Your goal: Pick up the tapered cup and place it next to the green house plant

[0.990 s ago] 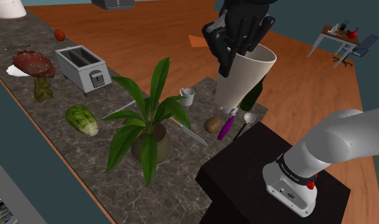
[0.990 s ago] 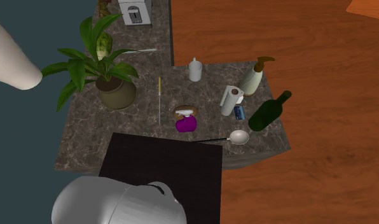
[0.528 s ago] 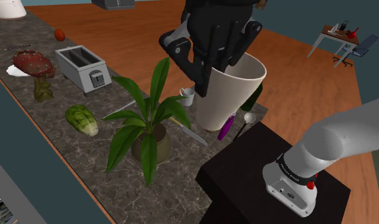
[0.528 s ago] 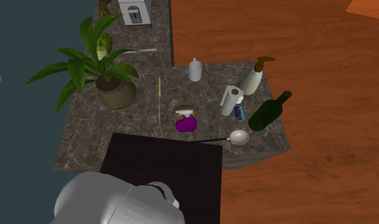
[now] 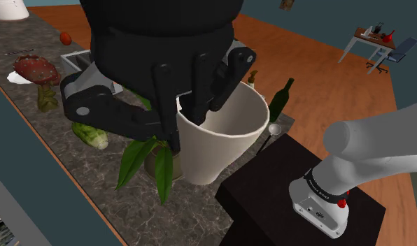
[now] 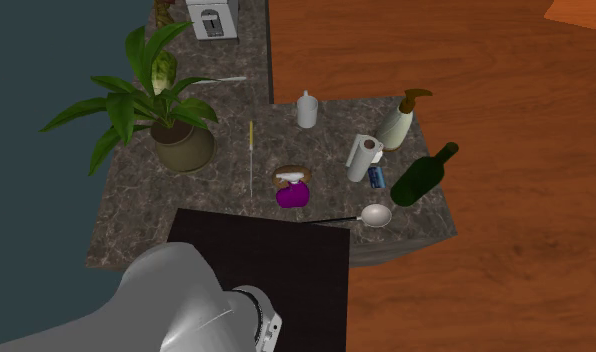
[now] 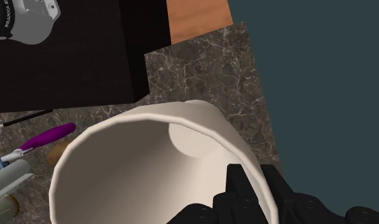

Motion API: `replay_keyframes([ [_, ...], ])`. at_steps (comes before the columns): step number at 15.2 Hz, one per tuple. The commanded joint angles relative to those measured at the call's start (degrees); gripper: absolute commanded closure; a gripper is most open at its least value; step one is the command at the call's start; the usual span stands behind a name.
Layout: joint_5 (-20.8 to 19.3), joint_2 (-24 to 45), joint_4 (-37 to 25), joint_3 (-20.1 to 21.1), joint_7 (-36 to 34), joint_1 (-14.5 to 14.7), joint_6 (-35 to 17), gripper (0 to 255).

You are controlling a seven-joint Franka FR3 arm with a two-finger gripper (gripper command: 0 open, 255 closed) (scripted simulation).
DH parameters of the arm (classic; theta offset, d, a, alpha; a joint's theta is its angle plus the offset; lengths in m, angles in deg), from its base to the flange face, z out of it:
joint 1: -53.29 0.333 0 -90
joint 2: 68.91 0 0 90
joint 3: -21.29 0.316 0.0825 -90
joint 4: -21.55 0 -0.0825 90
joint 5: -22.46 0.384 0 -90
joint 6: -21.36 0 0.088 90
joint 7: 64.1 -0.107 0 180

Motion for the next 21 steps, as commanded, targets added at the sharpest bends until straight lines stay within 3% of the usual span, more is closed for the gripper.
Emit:
replay_keyframes([
  [1,1.2,-1.18,0.26,0.99,0.35,-1.42,-0.71,255],
  [11,-1.54,1.85,12.16,-2.2,-1.38,6.57,-10.04,255],
  [21,-2.21,2.82,21.36,-3.65,-2.1,10.62,-18.2,255],
])
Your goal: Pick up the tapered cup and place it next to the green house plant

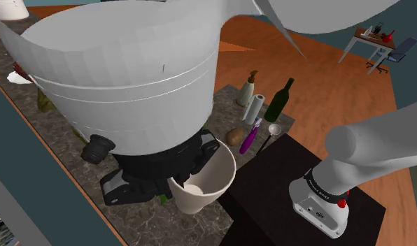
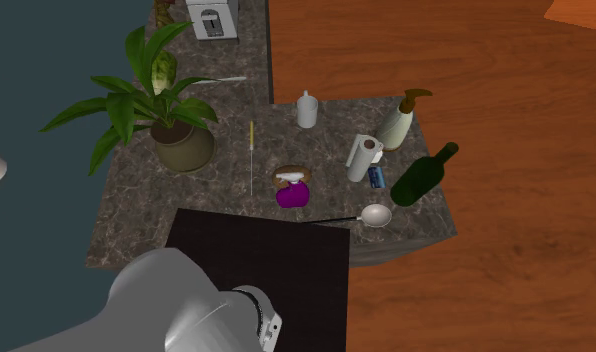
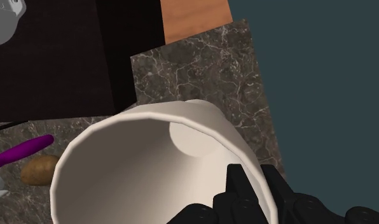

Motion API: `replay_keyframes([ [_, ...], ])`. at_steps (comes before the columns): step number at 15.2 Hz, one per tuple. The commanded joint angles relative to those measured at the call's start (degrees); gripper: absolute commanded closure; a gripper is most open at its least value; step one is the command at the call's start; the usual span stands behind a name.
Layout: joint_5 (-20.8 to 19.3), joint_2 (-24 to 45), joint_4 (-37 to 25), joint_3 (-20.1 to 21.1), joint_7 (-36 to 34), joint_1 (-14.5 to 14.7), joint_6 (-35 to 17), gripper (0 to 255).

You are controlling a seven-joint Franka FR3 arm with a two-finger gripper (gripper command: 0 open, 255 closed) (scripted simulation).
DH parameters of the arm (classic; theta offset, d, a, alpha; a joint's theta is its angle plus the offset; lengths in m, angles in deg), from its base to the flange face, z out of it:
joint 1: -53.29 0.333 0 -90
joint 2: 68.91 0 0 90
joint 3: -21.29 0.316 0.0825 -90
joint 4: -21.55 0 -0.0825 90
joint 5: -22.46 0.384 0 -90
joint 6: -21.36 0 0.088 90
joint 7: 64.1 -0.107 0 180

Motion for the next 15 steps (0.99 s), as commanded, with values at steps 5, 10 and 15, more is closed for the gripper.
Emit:
replay_keyframes([
  [5,0.43,-0.27,4.72,0.14,0.03,0.88,-4.64,255],
  [10,1.25,-0.96,8.16,0.89,0.41,0.68,-8.26,255],
  [15,2.45,-2.03,11.21,2.19,1.05,-0.19,-11.73,255],
])
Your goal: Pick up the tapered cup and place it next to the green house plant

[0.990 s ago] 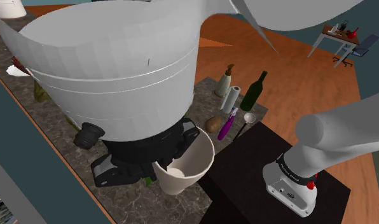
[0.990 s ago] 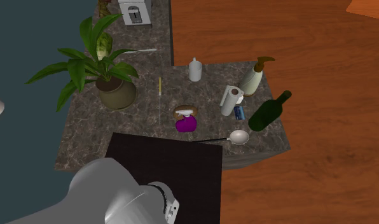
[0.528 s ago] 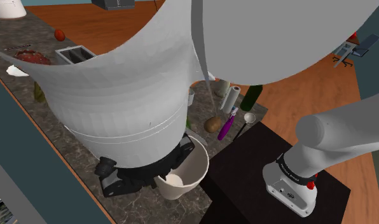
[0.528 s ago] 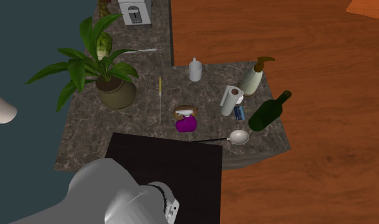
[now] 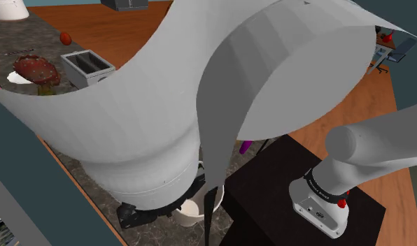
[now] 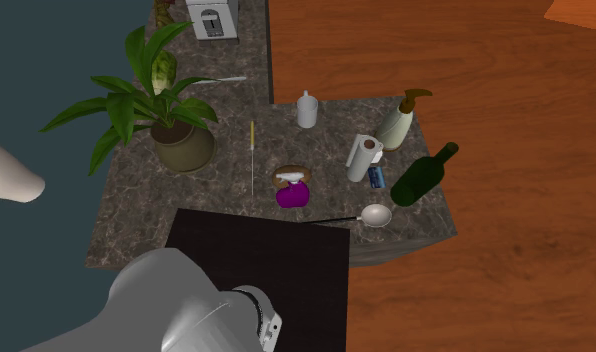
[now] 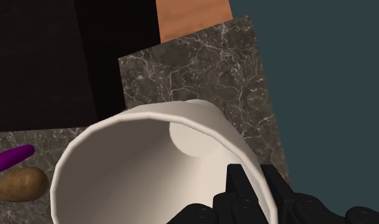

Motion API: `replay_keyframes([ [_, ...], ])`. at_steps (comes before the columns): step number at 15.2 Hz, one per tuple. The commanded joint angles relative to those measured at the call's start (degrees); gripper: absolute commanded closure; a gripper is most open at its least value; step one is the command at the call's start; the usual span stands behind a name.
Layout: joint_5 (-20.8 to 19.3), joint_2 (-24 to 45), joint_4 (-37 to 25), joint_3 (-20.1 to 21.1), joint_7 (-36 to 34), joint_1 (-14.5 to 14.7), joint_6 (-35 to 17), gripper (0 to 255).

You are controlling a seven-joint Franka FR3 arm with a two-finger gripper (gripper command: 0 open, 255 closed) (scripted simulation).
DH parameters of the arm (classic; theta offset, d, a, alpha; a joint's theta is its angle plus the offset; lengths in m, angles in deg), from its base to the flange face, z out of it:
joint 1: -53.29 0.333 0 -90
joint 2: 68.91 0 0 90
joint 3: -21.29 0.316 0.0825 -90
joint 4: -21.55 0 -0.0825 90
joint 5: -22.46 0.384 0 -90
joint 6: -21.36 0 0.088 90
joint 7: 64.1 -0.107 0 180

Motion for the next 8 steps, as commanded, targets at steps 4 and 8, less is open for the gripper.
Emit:
replay_keyframes([
  [4,1.53,-1.36,2.79,1.71,0.82,-1.33,-3.44,255],
  [8,2.93,-2.63,4.74,3.32,1.61,-2.63,-6.03,255],
])
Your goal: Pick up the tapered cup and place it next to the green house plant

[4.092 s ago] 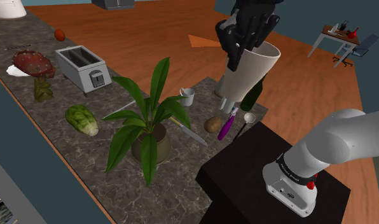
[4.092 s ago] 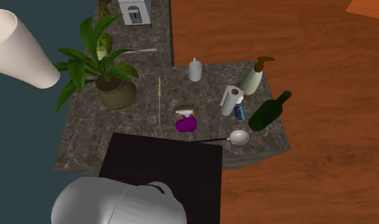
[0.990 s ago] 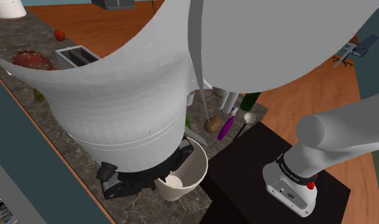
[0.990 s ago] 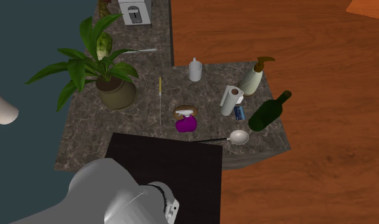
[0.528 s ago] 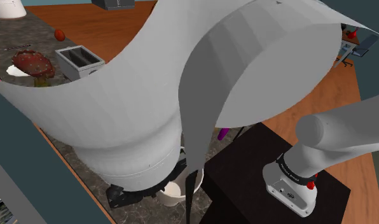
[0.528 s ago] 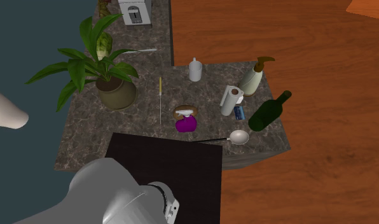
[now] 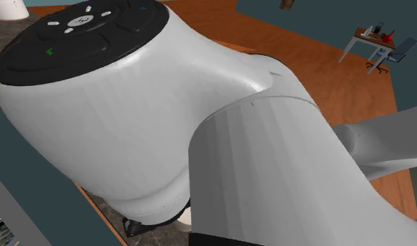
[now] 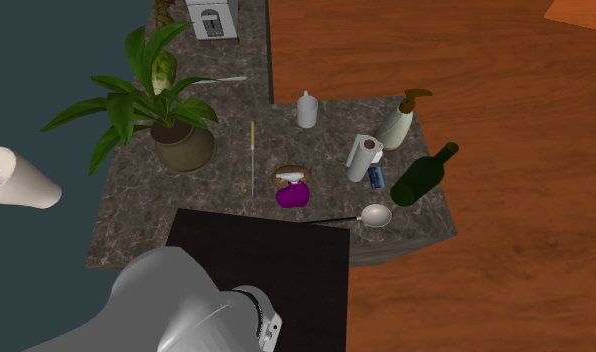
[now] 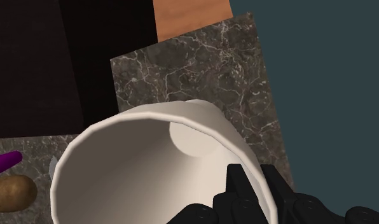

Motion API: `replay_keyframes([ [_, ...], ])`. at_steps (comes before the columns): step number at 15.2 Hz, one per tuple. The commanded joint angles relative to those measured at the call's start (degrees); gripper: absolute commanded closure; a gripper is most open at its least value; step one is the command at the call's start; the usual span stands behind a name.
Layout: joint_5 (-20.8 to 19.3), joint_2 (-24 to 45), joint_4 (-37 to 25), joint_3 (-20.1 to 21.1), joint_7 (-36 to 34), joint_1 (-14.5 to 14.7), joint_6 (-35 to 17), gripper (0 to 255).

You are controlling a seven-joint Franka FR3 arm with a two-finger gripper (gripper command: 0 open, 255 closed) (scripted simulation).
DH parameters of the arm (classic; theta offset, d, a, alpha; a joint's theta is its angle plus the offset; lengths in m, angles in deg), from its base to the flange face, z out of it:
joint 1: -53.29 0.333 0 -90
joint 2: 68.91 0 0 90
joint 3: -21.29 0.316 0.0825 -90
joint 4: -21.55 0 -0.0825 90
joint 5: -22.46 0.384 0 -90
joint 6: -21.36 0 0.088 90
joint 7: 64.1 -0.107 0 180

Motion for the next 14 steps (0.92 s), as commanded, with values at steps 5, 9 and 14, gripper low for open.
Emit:
replay_keyframes([
  [5,2.33,-2.08,2.58,2.66,1.28,-2.16,-3.75,255],
  [9,4.08,-3.65,4.04,4.65,2.25,-3.78,-6.15,255],
  [14,6.43,-5.75,5.55,7.29,3.55,-5.92,-9.02,255],
])
